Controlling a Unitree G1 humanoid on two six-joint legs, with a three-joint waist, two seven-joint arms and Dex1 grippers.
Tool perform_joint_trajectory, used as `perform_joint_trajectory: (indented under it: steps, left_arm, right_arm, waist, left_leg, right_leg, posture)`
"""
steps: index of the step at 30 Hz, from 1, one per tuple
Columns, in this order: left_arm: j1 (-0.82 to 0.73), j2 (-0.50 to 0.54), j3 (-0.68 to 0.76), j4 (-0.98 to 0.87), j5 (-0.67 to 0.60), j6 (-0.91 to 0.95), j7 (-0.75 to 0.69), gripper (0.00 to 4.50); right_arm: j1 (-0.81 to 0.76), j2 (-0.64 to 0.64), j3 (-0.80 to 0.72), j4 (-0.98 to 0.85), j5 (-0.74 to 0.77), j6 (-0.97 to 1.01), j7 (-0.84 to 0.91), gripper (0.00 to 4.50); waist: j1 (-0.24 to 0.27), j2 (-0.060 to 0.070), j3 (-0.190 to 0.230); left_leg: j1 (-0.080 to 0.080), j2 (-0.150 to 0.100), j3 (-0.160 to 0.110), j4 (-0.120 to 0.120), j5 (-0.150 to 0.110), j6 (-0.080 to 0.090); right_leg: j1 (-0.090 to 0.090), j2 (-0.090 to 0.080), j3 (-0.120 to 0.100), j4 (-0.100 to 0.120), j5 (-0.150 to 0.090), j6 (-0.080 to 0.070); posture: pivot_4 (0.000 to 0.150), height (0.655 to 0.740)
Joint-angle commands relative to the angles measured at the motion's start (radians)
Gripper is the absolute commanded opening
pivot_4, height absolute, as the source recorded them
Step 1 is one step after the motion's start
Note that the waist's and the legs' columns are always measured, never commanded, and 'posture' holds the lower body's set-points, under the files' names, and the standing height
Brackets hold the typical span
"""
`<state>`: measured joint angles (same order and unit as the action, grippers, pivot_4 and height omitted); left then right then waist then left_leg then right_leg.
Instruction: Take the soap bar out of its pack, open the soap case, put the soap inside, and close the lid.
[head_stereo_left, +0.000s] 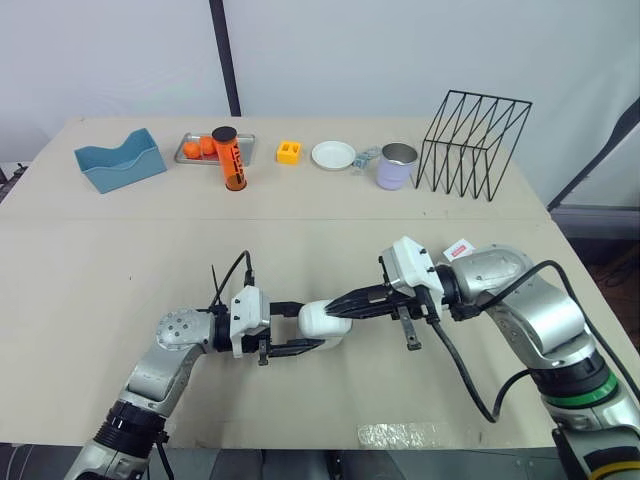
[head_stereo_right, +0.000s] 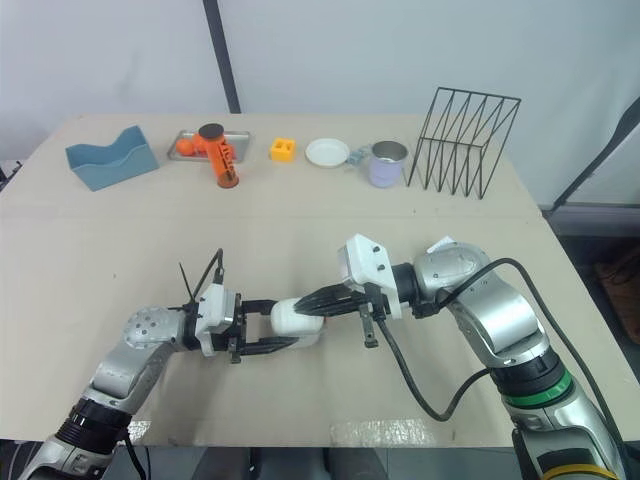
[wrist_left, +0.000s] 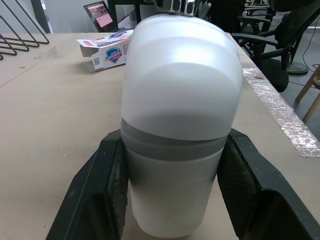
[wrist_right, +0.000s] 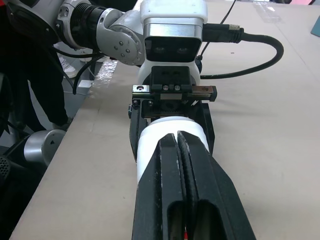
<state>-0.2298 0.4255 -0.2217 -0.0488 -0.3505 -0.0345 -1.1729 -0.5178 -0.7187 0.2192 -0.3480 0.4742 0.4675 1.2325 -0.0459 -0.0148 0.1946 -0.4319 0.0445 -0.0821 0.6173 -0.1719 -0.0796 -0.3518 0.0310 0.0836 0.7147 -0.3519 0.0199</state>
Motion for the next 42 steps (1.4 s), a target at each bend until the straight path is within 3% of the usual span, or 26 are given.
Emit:
perform_joint_trajectory:
  steps: [1,20,31,38,40,42]
  left_arm:
    - [0.003,0.007,0.004,-0.053,-0.012,-0.005,-0.001,1.97]
    - [-0.004,0.014,0.007,-0.048,-0.013,-0.009,0.001,1.97]
    - [-0.01,0.018,0.007,-0.033,-0.016,-0.015,-0.014,1.97]
    - [-0.015,0.021,0.015,-0.028,-0.023,-0.009,-0.022,1.97]
    - [-0.014,0.022,0.016,-0.029,-0.025,-0.007,-0.022,1.97]
    - [-0.014,0.023,0.016,-0.031,-0.026,-0.004,-0.021,1.97]
  right_arm:
    - [0.006,-0.001,0.022,0.026,-0.041,0.005,-0.017,0.06]
    - [0.029,0.002,0.065,0.064,-0.079,-0.007,-0.032,0.06]
    - [-0.017,-0.011,-0.105,0.16,0.024,-0.039,0.019,0.06]
    - [0.057,-0.025,-0.205,0.206,0.048,-0.131,0.076,0.06]
    - [0.088,-0.028,-0.221,0.224,0.044,-0.165,0.096,0.89]
    - [0.116,-0.029,-0.229,0.24,0.039,-0.197,0.115,2.0]
  waist:
    - [0.0,0.0,0.0]
    - [-0.001,0.0,0.0]
    - [-0.001,0.0,0.0]
    - [0.0,0.0,0.0]
    - [0.0,0.0,0.0]
    - [0.0,0.0,0.0]
  left_leg:
    - [0.0,0.0,0.0,0.0,0.0,0.0]
    - [0.004,0.001,0.0,0.0,0.0,0.0]
    - [0.003,0.0,0.001,-0.001,0.0,0.0]
    - [0.002,0.0,0.0,-0.001,0.0,0.0]
    - [0.002,0.0,0.0,-0.001,0.0,0.0]
    - [0.002,0.0,0.001,-0.001,0.0,0.0]
  right_leg:
    - [0.0,0.0,0.0,0.0,0.0,0.0]
    - [0.003,0.001,0.001,0.0,-0.002,0.003]
    - [0.002,0.001,0.001,0.0,-0.001,0.002]
    - [0.002,0.0,0.001,-0.001,0.0,0.001]
    - [0.002,0.0,0.001,-0.001,-0.001,0.001]
    - [0.002,0.0,0.001,-0.001,-0.001,0.001]
  posture:
    - [0.15,0.74]
    - [0.15,0.74]
    - [0.15,0.74]
    - [0.15,0.74]
    - [0.15,0.74]
    - [0.15,0.74]
